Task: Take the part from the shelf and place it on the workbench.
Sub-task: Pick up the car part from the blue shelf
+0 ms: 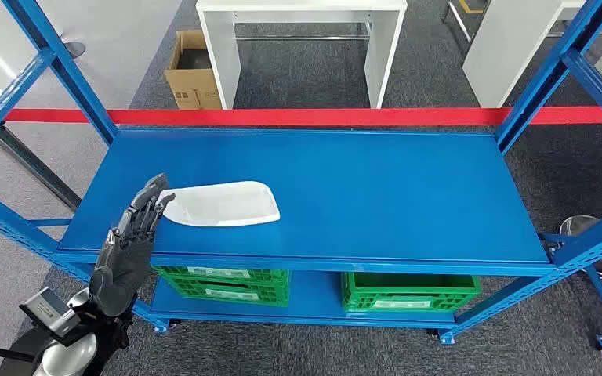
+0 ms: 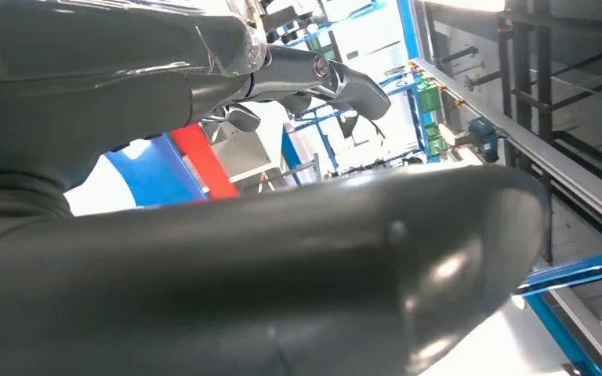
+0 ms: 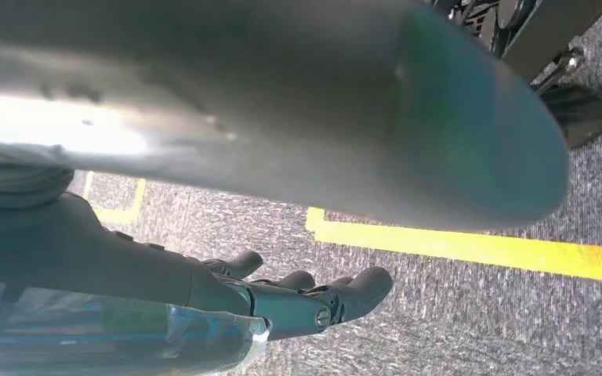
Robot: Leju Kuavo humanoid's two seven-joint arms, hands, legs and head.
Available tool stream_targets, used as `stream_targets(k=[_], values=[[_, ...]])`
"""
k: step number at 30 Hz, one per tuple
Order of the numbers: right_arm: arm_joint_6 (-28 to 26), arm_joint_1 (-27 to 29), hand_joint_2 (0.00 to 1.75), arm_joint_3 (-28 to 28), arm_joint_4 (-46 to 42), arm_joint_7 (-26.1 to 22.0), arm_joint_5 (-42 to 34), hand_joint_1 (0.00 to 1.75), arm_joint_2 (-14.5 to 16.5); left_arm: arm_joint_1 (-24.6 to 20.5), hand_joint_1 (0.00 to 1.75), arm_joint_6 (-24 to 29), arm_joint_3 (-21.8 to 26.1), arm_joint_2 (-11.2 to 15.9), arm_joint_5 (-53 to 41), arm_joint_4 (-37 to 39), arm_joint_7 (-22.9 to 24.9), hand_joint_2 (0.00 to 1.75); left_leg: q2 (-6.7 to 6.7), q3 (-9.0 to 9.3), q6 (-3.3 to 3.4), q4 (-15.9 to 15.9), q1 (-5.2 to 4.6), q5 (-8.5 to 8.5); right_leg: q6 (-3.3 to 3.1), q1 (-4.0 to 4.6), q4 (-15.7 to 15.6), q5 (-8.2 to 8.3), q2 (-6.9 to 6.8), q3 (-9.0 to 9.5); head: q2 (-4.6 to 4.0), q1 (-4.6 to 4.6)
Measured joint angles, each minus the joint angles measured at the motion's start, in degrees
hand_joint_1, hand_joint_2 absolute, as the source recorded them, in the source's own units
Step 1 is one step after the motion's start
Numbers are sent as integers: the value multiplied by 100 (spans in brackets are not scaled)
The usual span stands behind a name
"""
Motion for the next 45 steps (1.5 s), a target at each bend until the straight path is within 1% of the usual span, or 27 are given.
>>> stream_targets(k=[2, 3, 4, 5, 6, 7, 8, 9, 10, 11, 13, 14, 15, 17, 18, 21, 22, 23, 25, 27, 28, 36, 41, 45], values=[[0, -6, 0, 0, 0, -1, 0, 0, -3, 9, 0, 7, 22, -1, 0, -3, 1, 0, 2, -257, -25, 425, 14, -163, -25, -3, -3, -32, -2, 32, 1, -14], [0, -8, 0, 0, 0, -1, 0, 0, -6, 23, 0, 10, 37, -2, 0, -7, 1, 0, 3, -527, -47, 844, 25, -299, -43, -6, -5, -66, -3, 65, 1, -27], [0, -9, 0, 0, 0, -1, 0, 0, -9, 43, 0, 13, 48, -3, 0, -6, 1, 0, 4, -821, -64, 1251, 36, -399, -48, -7, -6, -103, -2, 99, 1, -27], [0, -7, 0, 0, 0, -1, 0, 0, -11, 65, 0, 13, 53, -4, 0, -5, 1, 0, 5, -1048, -73, 1495, 43, -388, -46, -7, -6, -143, 0, 140, 1, -28], [0, -3, 0, 0, 0, -1, 0, 0, -13, 84, 0, 13, 56, -5, 0, -5, 1, 0, 6, -1183, -75, 1545, 46, -260, -39, -9, -6, -187, 2, 196, 1, -28], [0, 0, 0, 0, 0, -1, 0, 0, -14, 96, 0, 13, 61, -5, 0, -6, 1, 0, 8, -1181, -69, 1338, 47, -10, -30, -10, -6, -233, 6, 262, 1, -27], [0, 0, 0, 0, 0, -1, 0, 0, -14, 102, 0, 13, 69, -5, 0, -7, 1, 0, 9, -1088, -55, 964, 46, 300, -18, -12, -7, -283, 10, 335, 1, -29], [0, -3, 0, 0, 0, -1, 0, 0, -12, 103, 0, 13, 77, -6, 0, -8, 1, 0, 9, -966, -37, 590, 38, 530, 3, -7, -11, -331, 14, 390, 0, -25], [0, -10, 0, 0, 0, -1, 1, 0, -10, 103, 0, 13, 87, -7, 0, -9, 2, 0, 10, -848, -14, 286, 26, 680, 30, 1, -13, -372, 20, 423, 0, -26], [0, -18, 0, 0, 0, -1, 1, 0, -10, 104, 0, 13, 95, -7, 0, -11, 4, 0, 10, -777, 8, 116, 11, 732, 59, 7, -19, -399, 24, 435, -1, -24], [0, -31, 0, 1, 0, -4, 12, 0, -13, 108, 0, 40, 104, -9, -43, -18, 18, 87, -3, -726, 59, 42, -13, 700, 123, 11, -70, -416, 24, 462, -1, -26], [1, -32, 0, 2, 0, -9, 24, 0, -15, 114, 0, 90, 107, -14, -118, -24, 44, 131, -11, -706, 70, 11, -8, 706, 122, 12, -102, -404, 18, 496, -1, -20], [1, -35, 0, 3, 0, -13, 42, 0, -17, 118, 0, 173, 109, -22, -250, -29, 89, 175, -18, -677, 78, -25, 0, 712, 101, 16, -132, -389, 13, 532, 0, -14], [2, -39, 0, 7, -1, -18, 81, 0, -28, 123, 0, 421, 111, -48, -768, -19, 318, 175, -22, -627, 77, -82, 14, 723, 34, 26, -181, -368, 9, 590, 0, 3], [2, -43, 0, 8, -1, -16, 101, 0, -37, 121, 0, 537, 110, -58, -1122, 5, 492, 131, -24, -620, 87, -85, 10, 713, 21, 25, -215, -373, 8, 610, 0, 7], [2, -45, 0, 14, -2, -33, 163, 0, -66, 103, 0, 774, 82, -67, -2244, 215, 983, 131, -24, -618, 123, -83, -4, 684, 43, 19, -302, -402, 7, 650, -1, 8], [2, -42, 0, 16, -2, -55, 185, 0, -73, 91, 0, 852, 61, -59, -2598, 330, 1086, 175, -23, -618, 132, -82, -9, 678, 52, 16, -314, -406, 7, 654, -1, 8], [3, -37, 0, 19, -2, -85, 205, 0, -79, 78, 0, 947, 28, -46, -2955, 458, 1174, 175, -23, -617, 138, -81, -13, 674, 66, 12, -318, -405, 7, 656, 0, 8], [13, -29, 0, 24, -2, -144, 238, 0, -92, 59, 0, 1129, -62, -20, -3539, 693, 1305, 175, -22, -616, 144, -79, -22, 671, 120, 1, -321, -404, 7, 654, 1, 7], [27, -27, 0, 31, -2, -175, 269, 0, -109, 36, 0, 1248, -184, -9, -3924, 898, 1406, 175, -22, -613, 147, -78, -27, 669, 167, -6, -326, -405, 7, 655, 1, 6], [32, -27, 0, 33, -2, -180, 282, 0, -117, 20, 0, 1274, -258, -10, -4047, 994, 1446, 175, -22, -609, 147, -78, -27, 669, 176, -6, -328, -405, 7, 658, 1, 5], [39, -19, 0, 42, -2, -122, 301, 0, -165, -118, 0, 1246, -845, -32, -4277, 1509, 1508, 175, -23, -568, 146, -95, -15, 669, 179, 7, -329, -407, 7, 688, 0, 4], [39, -3, 0, 42, -2, -91, 295, 0, -168, -260, 0, 1164, -1092, -31, -4270, 1821, 1515, 175, -22, -556, 146, -103, -14, 669, 178, 8, -328, -409, 7, 696, -1, 4], [39, 2, 0, 42, -2, -89, 298, 0, -171, -374, 0, 1200, -1233, -53, -4375, 1975, 1661, 175, -22, -555, 146, -103, -14, 669, 178, 8, -328, -409, 7, 698, 0, 4]])
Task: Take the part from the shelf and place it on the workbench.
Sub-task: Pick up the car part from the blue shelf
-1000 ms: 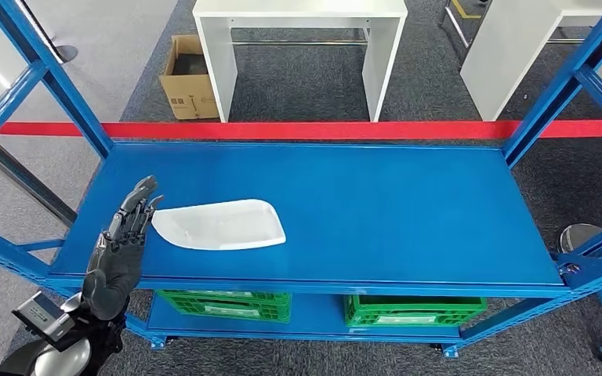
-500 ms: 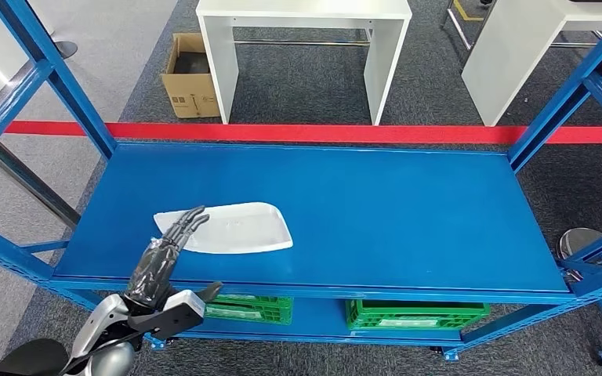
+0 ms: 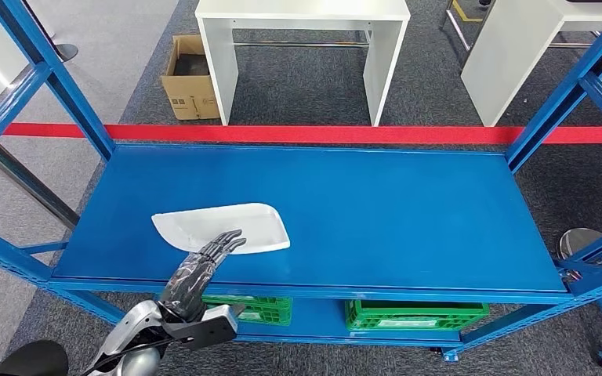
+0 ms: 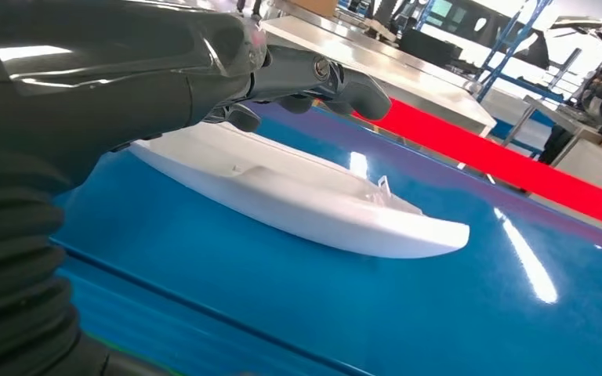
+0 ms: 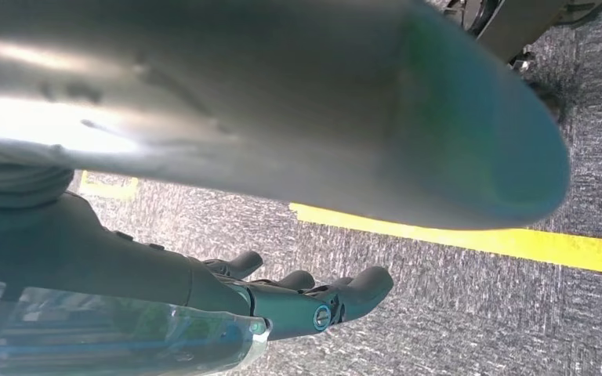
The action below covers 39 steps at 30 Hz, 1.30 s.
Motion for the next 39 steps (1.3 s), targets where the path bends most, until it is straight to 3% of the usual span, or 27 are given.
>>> stream_targets(k=[16, 39], values=[[0, 29, 0, -19, 0, 13, 53, 0, 0, -247, 0, 1175, 82, 1, -944, 486, 540, 175, 0, 4, 0, 0, 0, 0, 1, 0, 0, -1, 0, 5, 1, 0], [18, 11, 0, -20, 0, -103, 193, 0, 8, -272, 0, 1259, 378, -35, -1151, 841, 663, 175, 0, 4, 0, 0, 0, 0, 2, 0, 1, -2, 0, 7, 1, 0]])
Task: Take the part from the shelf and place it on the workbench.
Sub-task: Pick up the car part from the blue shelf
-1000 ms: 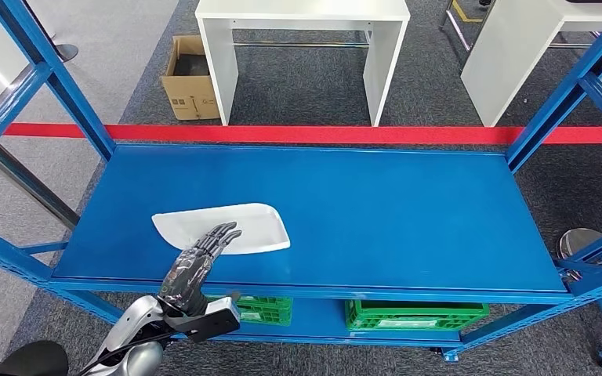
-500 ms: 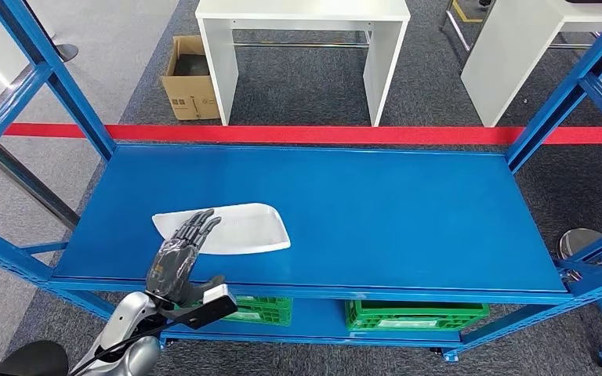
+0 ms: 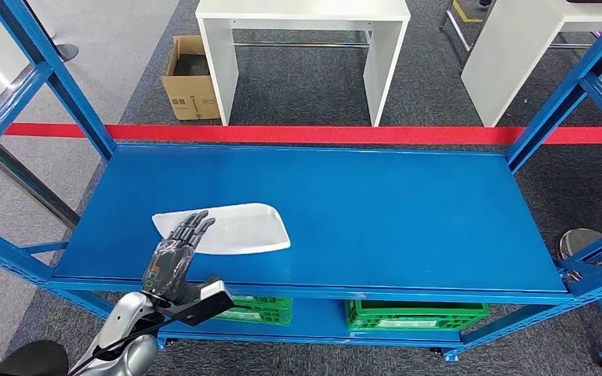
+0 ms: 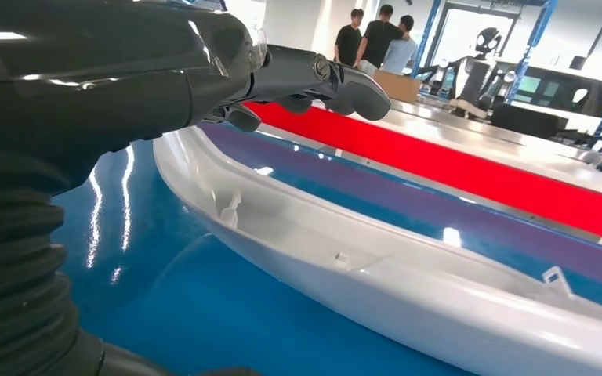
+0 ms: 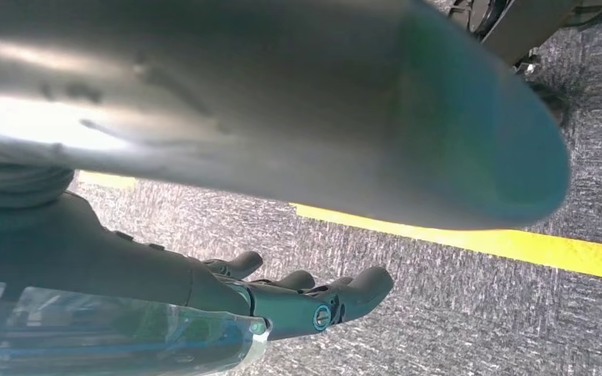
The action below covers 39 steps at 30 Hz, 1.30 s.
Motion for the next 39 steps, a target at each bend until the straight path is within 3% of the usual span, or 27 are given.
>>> stream_targets(k=[9, 23, 31, 39], values=[[28, -16, 0, 0, 0, -53, 28, 0, 13, -280, 0, 1, 99, -48, 108, 499, -119, 175, 0, 3, 0, 0, 0, 0, 0, 0, 0, 0, 0, 3, -1, 0], [28, -65, 0, 1, 0, -120, 102, 0, 44, -1179, 0, 47, 41, -265, 332, 1610, -333, 175, -1, 6, 0, 1, 0, 1, 1, 0, 1, 0, 0, 6, -1, 0], [28, -76, 0, 2, 0, -120, 109, 0, 62, -1720, 0, 164, -135, -354, 698, 2360, -618, 175, -1, 6, 0, 1, 0, 1, 1, 0, 2, 1, 0, 10, -1, 1], [28, -79, 0, 2, 0, -127, 131, 0, 70, -1939, 3, 225, -280, -361, 758, 2780, -629, 175, 0, 6, 0, 1, 0, 1, 1, 0, 2, 1, -2, 8, 1, 0]])
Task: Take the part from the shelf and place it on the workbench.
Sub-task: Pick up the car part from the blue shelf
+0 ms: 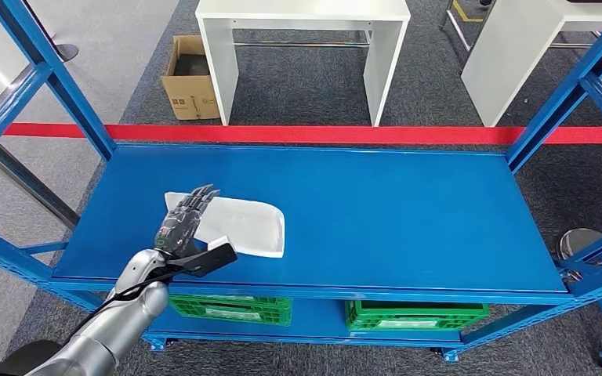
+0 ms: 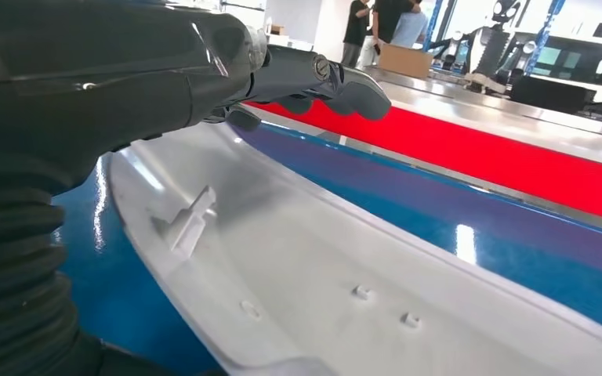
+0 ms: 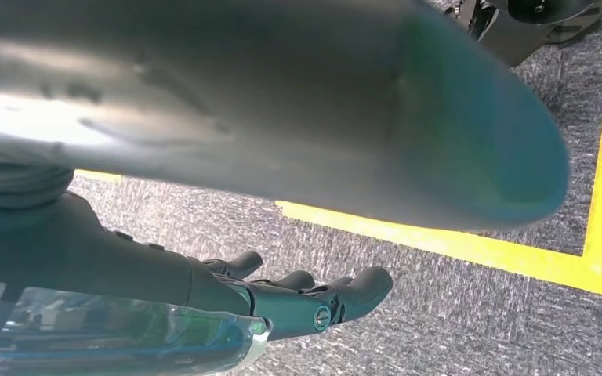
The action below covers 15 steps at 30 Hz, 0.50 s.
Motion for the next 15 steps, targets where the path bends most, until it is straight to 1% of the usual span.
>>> stream_targets(k=[1, 3, 4, 5, 9, 15], values=[[0, -3, 0, 0, 0, -3, 1, 0, 3, -48, 30, -19, -26, 0, 22, 50, 0, 175, 0, 0, 0, 0, 0, 0, 0, 0, 0, 0, -1, -1, 0, 0], [0, -10, 0, -1, 0, -6, 2, 0, 13, -182, 117, -99, -82, 0, 80, 179, -16, 175, -1, 0, 0, 0, 0, 0, 0, 0, 0, 0, -2, 0, -1, 0], [0, -13, 0, -1, 0, -7, 2, 0, 19, -257, 158, -141, -111, 0, 113, 254, -36, 175, -1, 1, 0, 0, 0, 0, 0, 0, 0, 0, -2, 1, -1, 0], [0, -16, 0, -1, 0, -7, 1, 0, 24, -325, 175, -177, -140, -1, 139, 328, -61, 175, 0, 2, 0, 0, 0, 1, 0, 0, 0, 0, -1, 2, -1, 0], [0, -23, 0, -1, 0, -7, -6, 0, 40, -490, 175, -222, -244, -1, 179, 539, -132, 175, 0, 3, 0, 0, 0, 1, 0, 0, 1, 1, -1, 8, -1, 1], [0, -38, 0, -1, 0, -16, -7, 0, 65, -509, 175, -238, -338, 3, 181, 582, -75, 175, 0, 2, -1, 0, 0, 1, 1, 0, 1, 0, -1, 10, -1, -1]])
